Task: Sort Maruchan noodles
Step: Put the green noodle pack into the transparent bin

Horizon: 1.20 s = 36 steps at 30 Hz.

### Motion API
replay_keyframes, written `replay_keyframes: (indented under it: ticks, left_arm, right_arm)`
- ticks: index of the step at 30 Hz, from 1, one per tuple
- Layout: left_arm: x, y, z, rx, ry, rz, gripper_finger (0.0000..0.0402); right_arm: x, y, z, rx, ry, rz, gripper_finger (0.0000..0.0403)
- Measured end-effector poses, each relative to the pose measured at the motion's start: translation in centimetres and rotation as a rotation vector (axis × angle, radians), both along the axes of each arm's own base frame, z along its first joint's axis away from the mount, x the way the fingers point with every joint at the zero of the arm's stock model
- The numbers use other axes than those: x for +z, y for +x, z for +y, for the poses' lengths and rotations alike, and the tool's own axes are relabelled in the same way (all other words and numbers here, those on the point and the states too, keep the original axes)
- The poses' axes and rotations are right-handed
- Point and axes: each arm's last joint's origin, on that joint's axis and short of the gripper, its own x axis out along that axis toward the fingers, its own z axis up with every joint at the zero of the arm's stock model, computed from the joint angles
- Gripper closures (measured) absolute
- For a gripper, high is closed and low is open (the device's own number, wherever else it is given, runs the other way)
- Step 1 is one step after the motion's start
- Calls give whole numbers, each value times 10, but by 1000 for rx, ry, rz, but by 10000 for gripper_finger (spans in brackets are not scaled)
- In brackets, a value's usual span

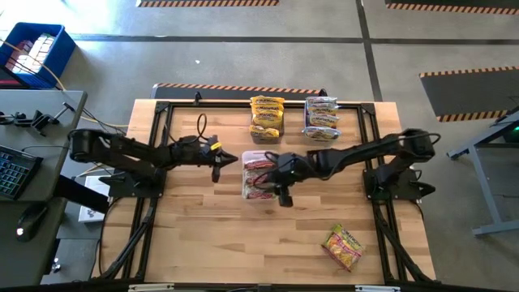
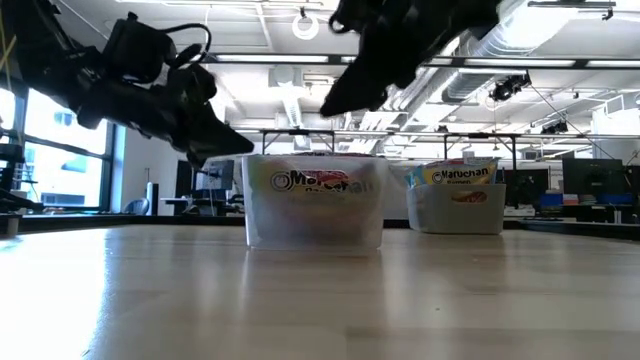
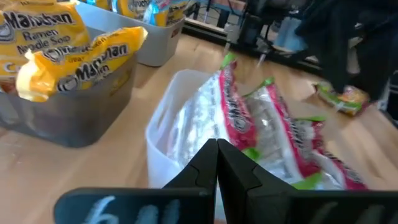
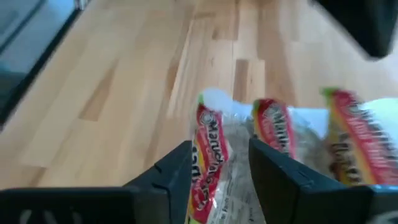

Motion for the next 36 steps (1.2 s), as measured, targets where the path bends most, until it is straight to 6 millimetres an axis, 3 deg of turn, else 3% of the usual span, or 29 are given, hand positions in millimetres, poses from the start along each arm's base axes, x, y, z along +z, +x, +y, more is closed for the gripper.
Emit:
replay_keyframes:
  ticks: [5, 13, 22, 28, 34, 36]
  left_arm:
    - [5, -2, -13, -59, -4, 5, 398]
    - [6, 0, -28, -75, 7, 5, 368]
    - [5, 1, -34, -96, 13, 11, 347]
    - [5, 1, -34, -97, 13, 13, 346]
    - [9, 5, -39, -122, 8, 7, 346]
    - [13, 8, -42, -141, 8, -2, 346]
  right_arm:
    - [-25, 14, 1, 26, -33, 60, 258]
    - [-38, 31, -3, 19, -32, 82, 268]
    - [-52, 36, -5, 31, -16, 107, 292]
    - [-55, 37, -4, 58, -9, 106, 324]
    - [-55, 37, -4, 78, -27, 103, 392]
    - [-55, 37, -4, 84, -36, 100, 396]
